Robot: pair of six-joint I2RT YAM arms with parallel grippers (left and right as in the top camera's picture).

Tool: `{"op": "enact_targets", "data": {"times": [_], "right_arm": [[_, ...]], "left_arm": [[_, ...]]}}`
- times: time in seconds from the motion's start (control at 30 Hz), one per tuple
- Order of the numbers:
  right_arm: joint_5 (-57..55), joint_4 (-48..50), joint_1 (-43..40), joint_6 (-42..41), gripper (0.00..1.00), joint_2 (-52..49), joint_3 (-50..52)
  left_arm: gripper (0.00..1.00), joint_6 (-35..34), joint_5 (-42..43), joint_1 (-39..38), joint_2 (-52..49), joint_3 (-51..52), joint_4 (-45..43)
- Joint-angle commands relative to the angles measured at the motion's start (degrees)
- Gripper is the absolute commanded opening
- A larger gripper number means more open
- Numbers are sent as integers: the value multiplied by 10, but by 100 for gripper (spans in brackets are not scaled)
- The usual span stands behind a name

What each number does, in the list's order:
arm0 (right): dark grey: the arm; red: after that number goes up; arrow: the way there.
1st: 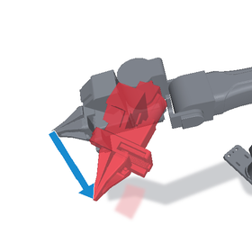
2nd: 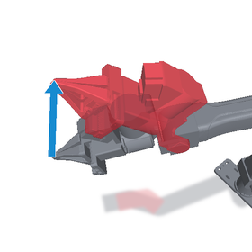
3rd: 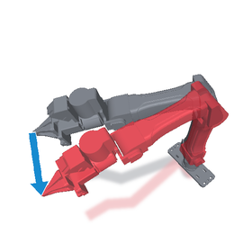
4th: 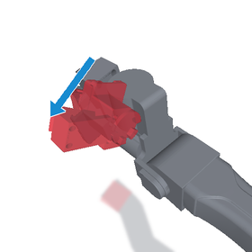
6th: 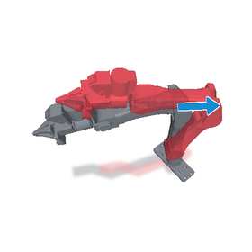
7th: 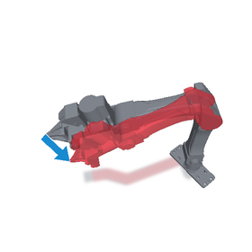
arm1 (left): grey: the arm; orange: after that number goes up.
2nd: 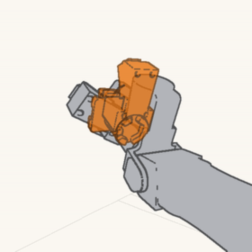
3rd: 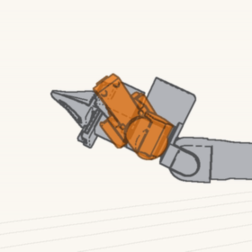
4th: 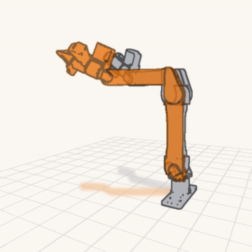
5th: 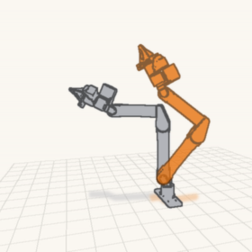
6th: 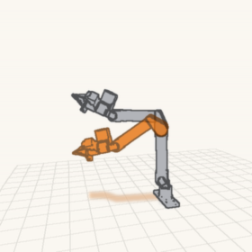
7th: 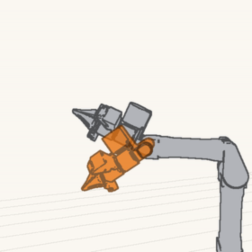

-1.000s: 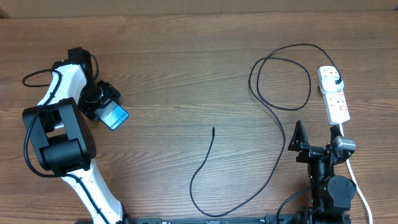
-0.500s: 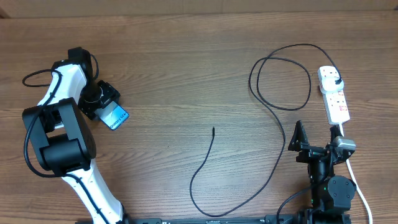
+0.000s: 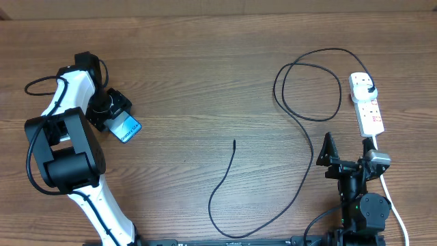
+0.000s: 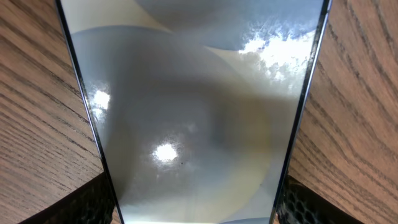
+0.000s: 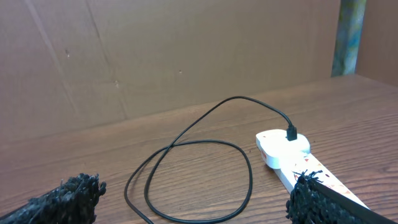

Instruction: Plug charger to phone and switch on socket

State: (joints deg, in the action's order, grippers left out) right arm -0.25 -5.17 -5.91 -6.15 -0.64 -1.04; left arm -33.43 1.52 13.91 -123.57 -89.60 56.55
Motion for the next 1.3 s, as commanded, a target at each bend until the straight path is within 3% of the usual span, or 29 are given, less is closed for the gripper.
{"op": "enact_targets", "data": {"times": [0.0,0.37,0.67,1.27], "right_arm": [[-1,3,3,2,100,3,6],[-1,3,3,2,100,3,6],[-1,3,3,2,100,3,6],[-1,3,3,2,100,3,6]], "left_arm": [[36,9,15,2,-18,5,0],[25,9,15,2,-18,5,0],[4,9,16,2,-18,5,2],[4,9,29,2,2,-10,4]]}}
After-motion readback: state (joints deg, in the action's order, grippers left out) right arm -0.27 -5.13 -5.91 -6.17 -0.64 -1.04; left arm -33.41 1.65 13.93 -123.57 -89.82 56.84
